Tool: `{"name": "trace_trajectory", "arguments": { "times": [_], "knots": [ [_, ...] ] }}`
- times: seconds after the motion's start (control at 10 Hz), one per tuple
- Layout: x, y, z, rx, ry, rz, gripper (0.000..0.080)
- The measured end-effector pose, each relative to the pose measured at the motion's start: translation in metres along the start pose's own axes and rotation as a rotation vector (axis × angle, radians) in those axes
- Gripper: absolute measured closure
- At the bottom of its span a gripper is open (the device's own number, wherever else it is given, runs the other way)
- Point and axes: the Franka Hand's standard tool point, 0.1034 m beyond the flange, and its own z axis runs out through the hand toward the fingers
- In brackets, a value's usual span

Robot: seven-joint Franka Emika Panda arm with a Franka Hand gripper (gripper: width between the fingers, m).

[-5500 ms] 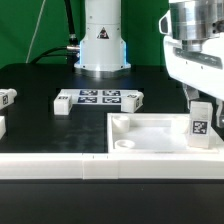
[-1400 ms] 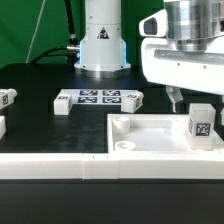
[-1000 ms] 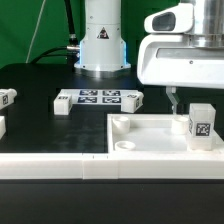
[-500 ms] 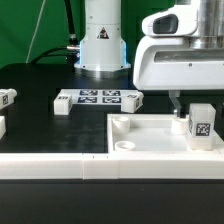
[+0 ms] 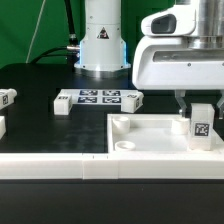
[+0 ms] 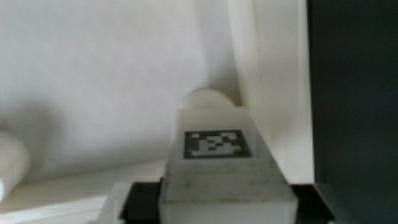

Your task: Assemble one leg

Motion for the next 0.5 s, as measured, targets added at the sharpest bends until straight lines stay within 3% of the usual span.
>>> {"name": "trace_trajectory", "arguments": {
  "times": [0.2, 0.5],
  "knots": [
    [0.0013, 0.0023, -0.0007, 0.045, -0.008, 0.261, 0.0508],
    [0.0003, 0.0017, -0.0004, 0.055, -0.010, 0.578, 0.0508]
  ]
}}
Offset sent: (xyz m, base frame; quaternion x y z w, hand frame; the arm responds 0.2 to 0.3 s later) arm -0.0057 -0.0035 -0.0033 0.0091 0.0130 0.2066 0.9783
